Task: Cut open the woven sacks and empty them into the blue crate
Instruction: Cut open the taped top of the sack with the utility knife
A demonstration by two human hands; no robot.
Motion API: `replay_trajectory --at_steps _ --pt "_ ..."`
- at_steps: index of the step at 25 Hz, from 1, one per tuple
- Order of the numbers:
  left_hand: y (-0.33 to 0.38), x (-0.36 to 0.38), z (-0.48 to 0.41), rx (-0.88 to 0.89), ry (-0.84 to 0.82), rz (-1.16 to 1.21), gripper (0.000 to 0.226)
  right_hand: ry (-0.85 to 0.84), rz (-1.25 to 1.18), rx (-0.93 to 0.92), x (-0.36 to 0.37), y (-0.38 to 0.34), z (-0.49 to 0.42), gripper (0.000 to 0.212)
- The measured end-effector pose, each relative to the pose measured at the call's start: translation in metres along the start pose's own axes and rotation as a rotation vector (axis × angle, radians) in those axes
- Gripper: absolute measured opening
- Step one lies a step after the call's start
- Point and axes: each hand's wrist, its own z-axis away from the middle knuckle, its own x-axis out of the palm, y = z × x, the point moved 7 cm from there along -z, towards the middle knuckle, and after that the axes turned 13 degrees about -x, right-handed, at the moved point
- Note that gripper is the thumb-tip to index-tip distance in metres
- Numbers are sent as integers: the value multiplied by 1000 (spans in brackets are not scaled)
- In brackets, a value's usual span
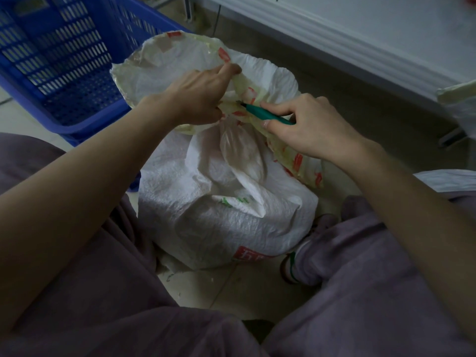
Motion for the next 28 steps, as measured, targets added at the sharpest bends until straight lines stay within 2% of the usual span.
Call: replay_trajectory --at_steps 6,18,28 --pt "4 -1 2 16 -19 27 80 38 54 -81 -2 -12 -3 42" --pt "-14 -9 0 -49 13 17 72 -34 100 40 0 8 -2 38" --pt "-23 -16 1 -76 10 104 79 45 76 -47 -13 7 5 40"
